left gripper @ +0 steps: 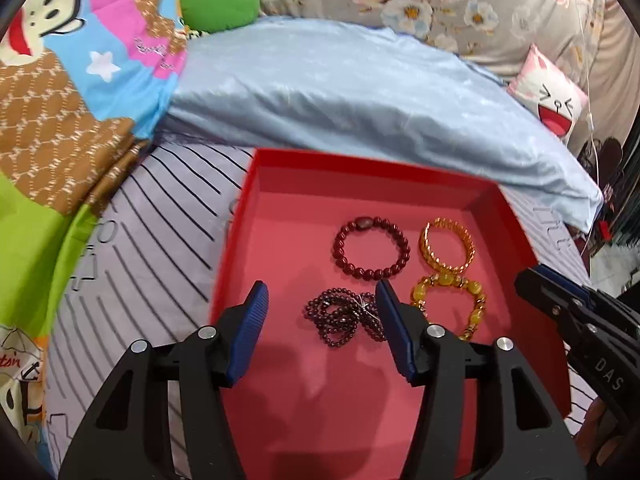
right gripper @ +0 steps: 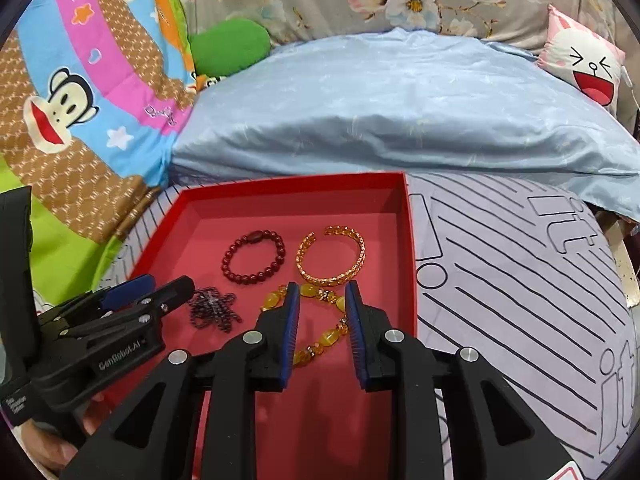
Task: Organize jewelry
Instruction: 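Open both tools to release the bracelets into the red tray, then move both tools back from the tray to the remaining jewelry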
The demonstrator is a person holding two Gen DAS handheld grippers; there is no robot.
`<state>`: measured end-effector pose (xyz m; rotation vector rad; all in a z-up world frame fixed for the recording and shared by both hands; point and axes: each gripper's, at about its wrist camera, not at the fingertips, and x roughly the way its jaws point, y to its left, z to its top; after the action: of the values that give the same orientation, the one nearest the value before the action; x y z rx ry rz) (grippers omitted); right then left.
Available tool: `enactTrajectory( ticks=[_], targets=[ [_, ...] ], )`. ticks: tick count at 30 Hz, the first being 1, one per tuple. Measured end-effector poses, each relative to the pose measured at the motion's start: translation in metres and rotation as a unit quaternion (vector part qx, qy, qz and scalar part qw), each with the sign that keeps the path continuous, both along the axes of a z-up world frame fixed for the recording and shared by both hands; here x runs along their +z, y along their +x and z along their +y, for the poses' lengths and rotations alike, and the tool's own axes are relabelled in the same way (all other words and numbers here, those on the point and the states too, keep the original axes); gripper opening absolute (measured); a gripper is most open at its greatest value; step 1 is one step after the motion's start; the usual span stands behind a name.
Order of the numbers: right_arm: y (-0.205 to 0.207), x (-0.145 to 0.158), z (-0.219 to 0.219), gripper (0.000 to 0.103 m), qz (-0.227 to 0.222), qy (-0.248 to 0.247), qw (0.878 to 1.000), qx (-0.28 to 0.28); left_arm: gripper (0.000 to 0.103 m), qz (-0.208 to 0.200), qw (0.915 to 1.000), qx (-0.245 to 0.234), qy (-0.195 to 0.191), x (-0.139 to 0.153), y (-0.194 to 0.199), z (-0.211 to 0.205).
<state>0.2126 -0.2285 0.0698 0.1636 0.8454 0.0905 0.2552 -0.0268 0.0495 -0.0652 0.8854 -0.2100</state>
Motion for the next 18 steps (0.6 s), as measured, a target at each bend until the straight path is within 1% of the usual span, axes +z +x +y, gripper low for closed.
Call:
enactTrajectory(
  ticks=[4, 6, 9, 10, 13, 18],
  targets=[
    [-0.022, 0.014, -0.001, 0.029, -0.017, -0.008, 1.000, 0.001, 0.053, -0.023, 0.9997, 0.008, -0.002, 0.017, -0.020, 0.010],
    [-0.032, 0.020, -0.002, 0.030, -0.022, -0.008, 1.000, 0.003, 0.053, -0.028, 0.9995, 0.011, -0.005, 0.023, -0.029, 0.016],
    [-0.051, 0.025, -0.003, 0.031, -0.025, -0.004, 1.000, 0.005, 0.053, -0.037, 0.9991, 0.018, -0.009, 0.031, -0.054, 0.026],
    [-0.059, 0.026, -0.003, 0.033, -0.026, -0.004, 1.000, 0.006, 0.053, -0.037, 0.9990, 0.020, -0.011, 0.032, -0.059, 0.030],
    [-0.078, 0.028, -0.003, 0.035, -0.027, -0.005, 1.000, 0.006, 0.053, -0.039, 0.9986, 0.027, -0.021, 0.034, -0.083, 0.041],
    [-0.116, 0.025, -0.003, 0.035, -0.019, -0.002, 1.000, 0.005, 0.053, -0.039, 0.9988, 0.027, -0.010, 0.031, -0.120, 0.048]
  ],
)
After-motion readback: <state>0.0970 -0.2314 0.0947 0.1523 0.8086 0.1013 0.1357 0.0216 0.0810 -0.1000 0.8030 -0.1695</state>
